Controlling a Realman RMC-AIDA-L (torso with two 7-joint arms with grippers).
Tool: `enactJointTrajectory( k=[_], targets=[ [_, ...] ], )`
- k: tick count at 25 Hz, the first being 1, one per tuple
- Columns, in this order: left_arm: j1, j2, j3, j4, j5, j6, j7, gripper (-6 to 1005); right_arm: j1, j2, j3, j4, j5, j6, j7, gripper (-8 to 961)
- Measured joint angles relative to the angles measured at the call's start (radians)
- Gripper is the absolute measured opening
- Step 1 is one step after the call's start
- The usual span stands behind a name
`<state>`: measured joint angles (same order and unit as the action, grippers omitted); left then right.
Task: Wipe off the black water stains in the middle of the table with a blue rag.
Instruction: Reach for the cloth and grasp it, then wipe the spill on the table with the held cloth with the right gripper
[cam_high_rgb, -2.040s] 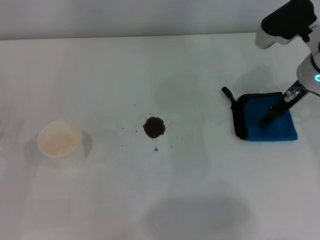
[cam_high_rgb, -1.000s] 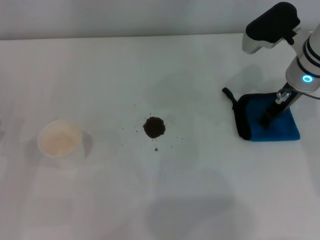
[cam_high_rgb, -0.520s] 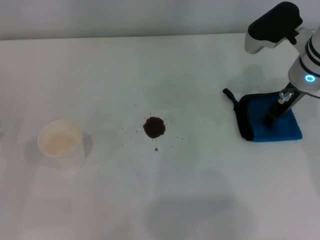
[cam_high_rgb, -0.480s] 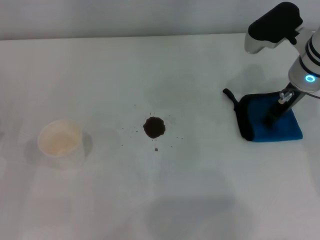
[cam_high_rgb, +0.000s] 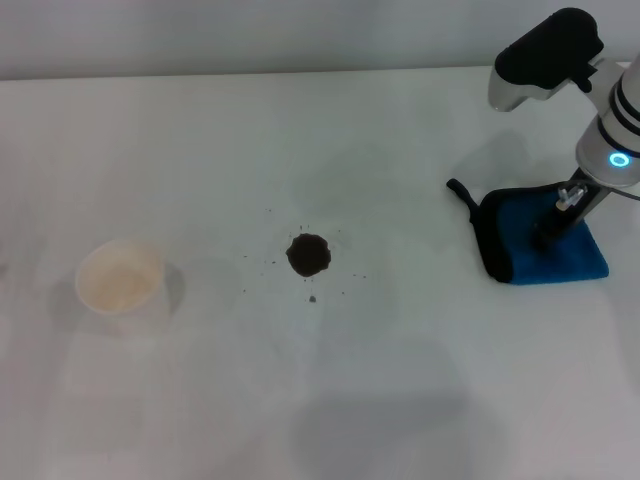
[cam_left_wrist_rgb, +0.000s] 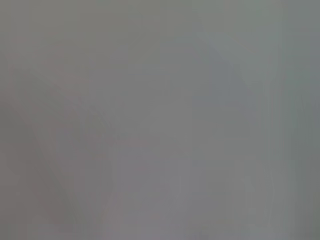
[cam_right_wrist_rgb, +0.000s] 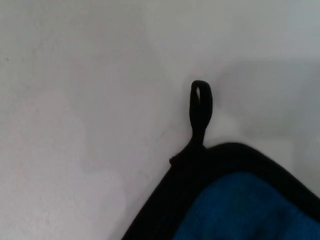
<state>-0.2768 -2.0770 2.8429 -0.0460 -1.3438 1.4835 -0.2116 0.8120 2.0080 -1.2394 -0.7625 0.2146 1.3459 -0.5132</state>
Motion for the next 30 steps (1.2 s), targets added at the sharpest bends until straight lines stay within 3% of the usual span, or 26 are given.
enactJointTrajectory(
  k=[7,12,22,30],
  targets=[
    [0.001,0.000,0.000,0.000,0.000,-0.008,0.000,892,0.002,0.000,0.000,-0.004,0.000,-0.003,-0.005,216],
    [0.001,0.000,-0.001,0.000,0.000,-0.010,0.000,892,0.003,-0.002,0.000,0.000,0.000,-0.007,-0.006,17],
    [0.001,0.000,0.000,0.000,-0.001,-0.010,0.000,892,0.005,0.012,-0.011,-0.012,0.044,0.003,-0.032,8],
    [0.001,0.000,0.001,0.000,0.000,-0.011,0.000,892,0.046,0.017,-0.148,-0.036,0.167,0.006,-0.023,3]
  ],
)
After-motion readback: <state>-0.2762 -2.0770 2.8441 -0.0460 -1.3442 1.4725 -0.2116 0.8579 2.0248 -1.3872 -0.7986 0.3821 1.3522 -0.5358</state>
